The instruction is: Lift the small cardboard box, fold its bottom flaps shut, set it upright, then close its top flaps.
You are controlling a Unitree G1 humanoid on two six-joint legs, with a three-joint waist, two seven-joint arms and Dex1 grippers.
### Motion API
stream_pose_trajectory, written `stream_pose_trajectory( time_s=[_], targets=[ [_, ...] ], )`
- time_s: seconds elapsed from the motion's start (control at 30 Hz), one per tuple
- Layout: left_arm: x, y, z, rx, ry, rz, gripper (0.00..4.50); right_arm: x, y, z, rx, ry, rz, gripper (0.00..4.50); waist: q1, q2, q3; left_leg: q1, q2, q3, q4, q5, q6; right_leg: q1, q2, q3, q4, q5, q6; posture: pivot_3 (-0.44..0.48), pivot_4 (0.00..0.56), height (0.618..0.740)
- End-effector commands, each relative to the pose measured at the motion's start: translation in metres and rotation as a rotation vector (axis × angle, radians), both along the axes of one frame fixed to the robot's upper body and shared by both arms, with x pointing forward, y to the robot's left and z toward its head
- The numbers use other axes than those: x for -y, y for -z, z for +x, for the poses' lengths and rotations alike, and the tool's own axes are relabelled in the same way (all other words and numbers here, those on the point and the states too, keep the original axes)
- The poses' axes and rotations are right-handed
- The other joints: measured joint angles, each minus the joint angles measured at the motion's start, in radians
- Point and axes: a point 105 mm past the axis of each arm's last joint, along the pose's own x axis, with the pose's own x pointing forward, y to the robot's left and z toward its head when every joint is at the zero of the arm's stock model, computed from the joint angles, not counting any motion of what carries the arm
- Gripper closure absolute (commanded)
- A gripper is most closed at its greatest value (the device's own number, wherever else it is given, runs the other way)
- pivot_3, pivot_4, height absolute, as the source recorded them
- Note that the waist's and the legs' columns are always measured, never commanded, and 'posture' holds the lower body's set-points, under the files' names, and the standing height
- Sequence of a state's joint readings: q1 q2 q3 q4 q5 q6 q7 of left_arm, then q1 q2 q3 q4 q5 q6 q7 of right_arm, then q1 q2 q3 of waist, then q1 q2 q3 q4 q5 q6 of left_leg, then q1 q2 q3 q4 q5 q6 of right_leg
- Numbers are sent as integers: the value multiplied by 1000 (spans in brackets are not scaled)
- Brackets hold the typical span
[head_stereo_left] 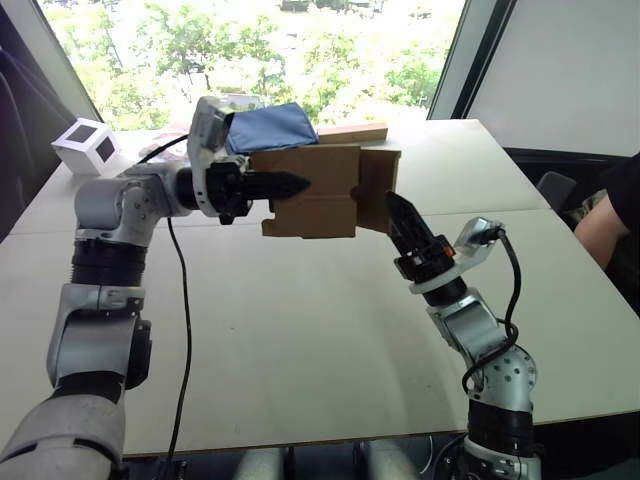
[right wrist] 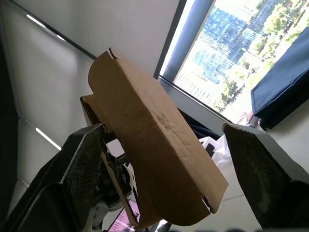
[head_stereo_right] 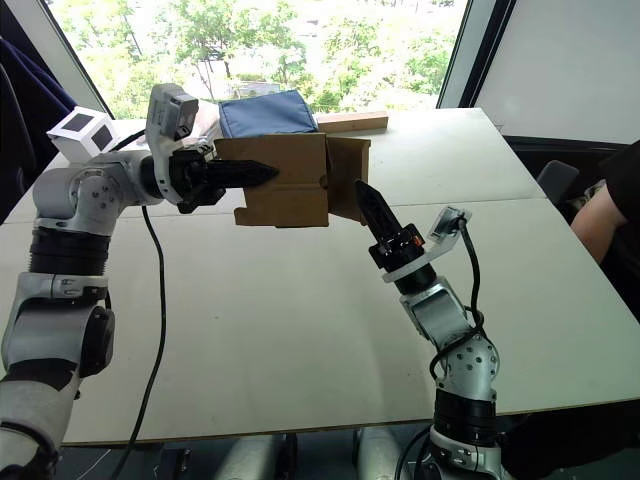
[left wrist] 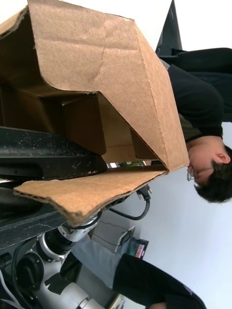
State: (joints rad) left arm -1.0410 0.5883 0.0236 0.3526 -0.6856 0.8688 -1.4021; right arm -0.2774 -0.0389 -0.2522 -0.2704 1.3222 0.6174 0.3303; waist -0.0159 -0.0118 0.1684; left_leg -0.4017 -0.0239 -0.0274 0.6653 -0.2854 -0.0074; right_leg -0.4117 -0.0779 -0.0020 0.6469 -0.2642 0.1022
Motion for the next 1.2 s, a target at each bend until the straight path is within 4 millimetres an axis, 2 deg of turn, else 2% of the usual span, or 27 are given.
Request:
stream_pose_trajectory(
  time_s=[0.03,0.07,0.23,0.37,0.4,0.43,0.57,0.6,0.87,1.07,1.2],
  targets=[
    [-3,-15,-3,49,3,-30,4500,1,-8,-4,37,-5,40,1959,0,0,0,0,0,0,0,0,0,0,0,0,0,0,0,0,150,737],
    [-3,-15,-3,49,3,-30,4500,0,-8,-5,39,-11,46,2274,0,0,0,0,0,0,0,0,0,0,0,0,0,0,0,0,150,737],
    [-3,-15,-3,49,3,-29,4500,-2,-10,-7,50,-33,57,2274,0,0,0,0,0,0,0,0,0,0,0,0,0,0,0,0,150,737],
    [-3,-15,-2,48,1,-27,4500,-10,-8,-10,60,-46,-1,2274,0,0,0,0,0,0,0,0,0,0,0,0,0,0,0,0,150,737],
    [-3,-14,-2,48,0,-27,4500,-11,-7,-11,64,-48,-12,1751,0,0,0,0,0,0,0,0,0,0,0,0,0,0,0,0,150,737],
    [-3,-14,-3,48,0,-27,4500,-12,-8,-12,68,-49,-17,1597,0,0,0,0,0,0,0,0,0,0,0,0,0,0,0,0,150,737],
    [-3,-13,-2,47,0,-27,4500,-13,-11,-14,91,-61,-24,206,0,0,0,0,0,0,0,0,0,0,0,0,0,0,0,0,150,737],
    [-3,-13,-3,46,0,-28,4500,-10,-14,-15,100,-63,1,26,0,0,0,0,0,0,0,0,0,0,0,0,0,0,0,0,150,737],
    [-4,-12,-2,45,-7,-32,4500,3,-16,-17,82,-86,114,26,0,0,0,0,0,0,0,0,0,0,0,0,0,0,0,0,150,737],
    [-4,-12,-2,44,-9,-34,4500,13,-3,-7,17,-12,125,26,0,0,0,0,0,0,0,0,0,0,0,0,0,0,0,0,150,737],
    [-4,-13,-2,45,-6,-35,4500,18,-3,0,8,21,141,26,0,0,0,0,0,0,0,0,0,0,0,0,0,0,0,0,150,737]
  ],
)
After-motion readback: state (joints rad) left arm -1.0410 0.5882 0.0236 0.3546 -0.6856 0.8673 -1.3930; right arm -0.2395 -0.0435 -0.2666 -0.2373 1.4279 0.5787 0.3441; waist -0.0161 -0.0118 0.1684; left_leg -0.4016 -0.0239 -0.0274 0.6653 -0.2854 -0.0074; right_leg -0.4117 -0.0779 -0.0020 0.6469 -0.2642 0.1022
